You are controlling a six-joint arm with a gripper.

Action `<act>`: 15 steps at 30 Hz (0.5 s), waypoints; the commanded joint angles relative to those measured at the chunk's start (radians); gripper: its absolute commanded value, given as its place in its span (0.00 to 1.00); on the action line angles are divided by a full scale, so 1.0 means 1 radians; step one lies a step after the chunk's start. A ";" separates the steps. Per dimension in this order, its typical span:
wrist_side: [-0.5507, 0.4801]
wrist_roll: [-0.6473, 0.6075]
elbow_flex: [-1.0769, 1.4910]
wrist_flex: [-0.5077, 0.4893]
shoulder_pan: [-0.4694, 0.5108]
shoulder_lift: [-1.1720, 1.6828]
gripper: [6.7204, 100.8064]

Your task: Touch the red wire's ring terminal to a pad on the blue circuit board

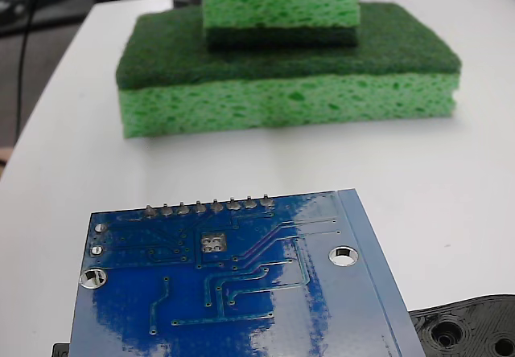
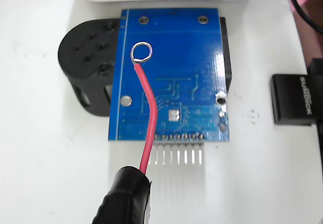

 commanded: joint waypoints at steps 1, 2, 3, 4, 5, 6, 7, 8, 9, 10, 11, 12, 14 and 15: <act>0.003 -0.008 -0.078 0.028 -0.008 -0.083 0.99; 0.011 -0.011 -0.107 0.046 -0.014 -0.107 0.99; 0.014 -0.011 -0.129 0.057 -0.018 -0.124 0.99; 0.017 -0.011 -0.147 0.061 -0.023 -0.141 0.99; 0.018 -0.011 -0.163 0.067 -0.028 -0.153 0.99; 0.025 -0.009 -0.175 0.074 -0.031 -0.166 0.99; 0.026 -0.009 -0.186 0.078 -0.032 -0.175 0.99; 0.026 -0.009 -0.192 0.081 -0.032 -0.184 0.99; 0.023 -0.009 -0.198 0.083 -0.029 -0.192 0.99; 0.021 -0.012 -0.204 0.084 -0.029 -0.199 0.99; 0.023 -0.014 -0.209 0.087 -0.029 -0.210 0.99; 0.028 -0.015 -0.213 0.089 -0.031 -0.218 0.99; 0.032 -0.017 -0.213 0.087 -0.032 -0.232 0.99; 0.032 -0.018 -0.212 0.084 -0.032 -0.236 0.99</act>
